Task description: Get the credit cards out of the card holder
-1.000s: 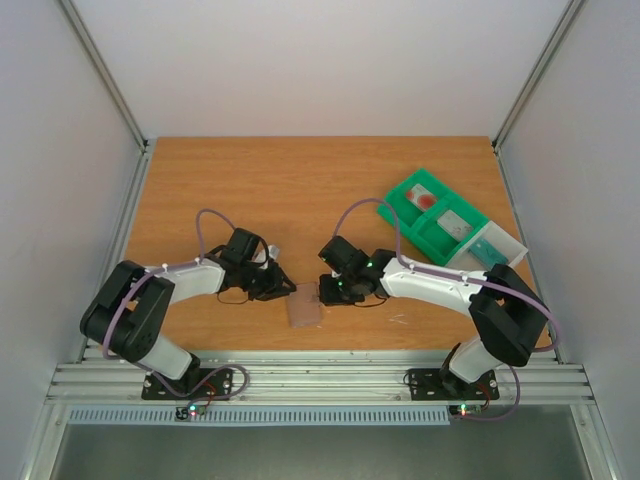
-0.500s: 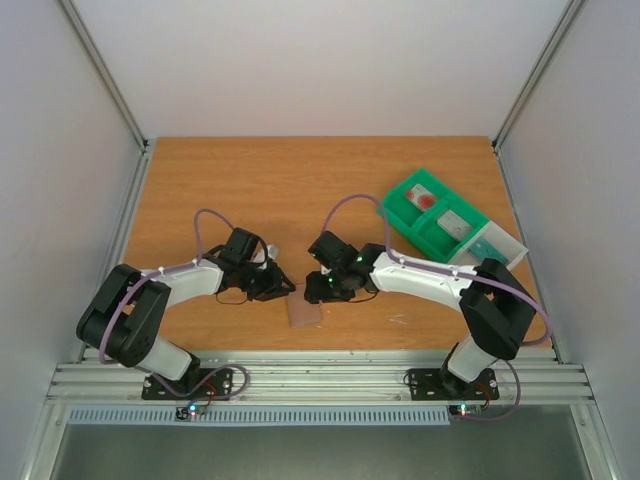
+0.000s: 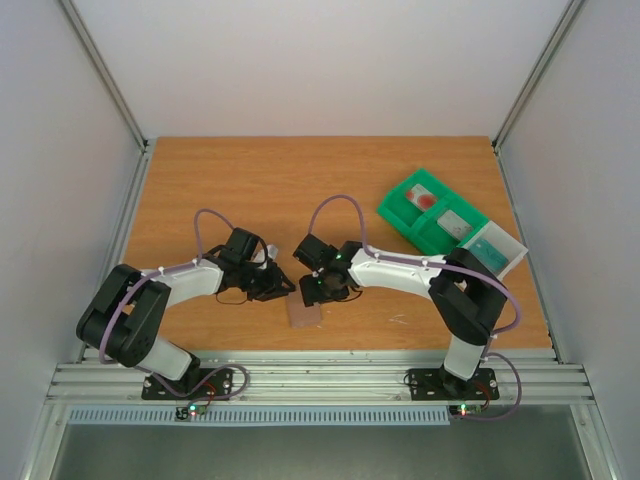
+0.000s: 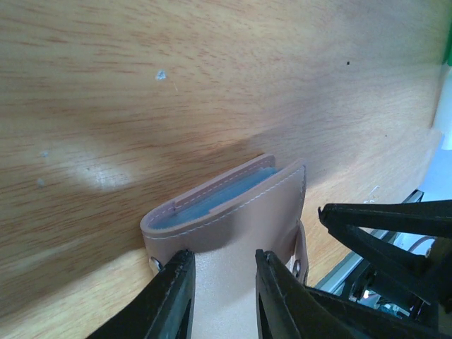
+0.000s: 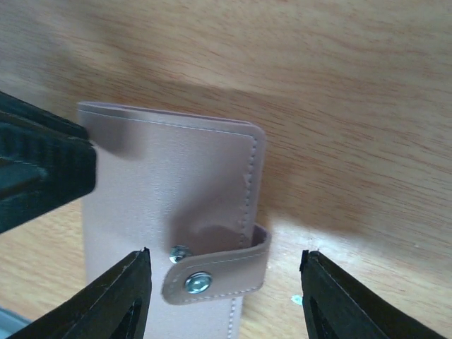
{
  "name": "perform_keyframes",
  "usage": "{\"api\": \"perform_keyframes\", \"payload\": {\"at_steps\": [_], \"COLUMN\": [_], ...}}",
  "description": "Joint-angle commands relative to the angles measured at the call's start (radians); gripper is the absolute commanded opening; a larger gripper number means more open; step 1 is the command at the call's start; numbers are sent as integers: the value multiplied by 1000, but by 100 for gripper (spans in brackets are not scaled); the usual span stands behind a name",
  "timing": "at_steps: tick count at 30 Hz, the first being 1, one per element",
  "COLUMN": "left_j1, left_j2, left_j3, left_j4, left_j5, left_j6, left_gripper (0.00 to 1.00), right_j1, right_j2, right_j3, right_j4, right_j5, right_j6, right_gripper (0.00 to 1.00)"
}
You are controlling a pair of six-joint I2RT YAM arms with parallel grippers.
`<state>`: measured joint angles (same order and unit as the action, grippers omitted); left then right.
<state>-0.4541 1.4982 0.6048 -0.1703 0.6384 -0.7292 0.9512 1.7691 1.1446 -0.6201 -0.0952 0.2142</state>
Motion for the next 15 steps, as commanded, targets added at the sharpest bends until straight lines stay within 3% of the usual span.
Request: {"api": "perform_keyframes", "payload": {"at_steps": [1,6,15], "left_j1": [-3,-3,-3], "left_j2": [16,26,37], "left_j3": [-2,0,1], "left_j4": [14,15,16], "left_j5": [0,-3,-6], "left_j6": [4,7,12], "left_gripper": [26,26,26], "right_j1": [8,8,8], "right_j2": [34,40,-25], "right_j3": [42,43,14], "right_j4": [-43,-59,-109], "right_j5": [44,73,202], "right_j6": [-47,-52,-69], "right_gripper": [58,53,34]}}
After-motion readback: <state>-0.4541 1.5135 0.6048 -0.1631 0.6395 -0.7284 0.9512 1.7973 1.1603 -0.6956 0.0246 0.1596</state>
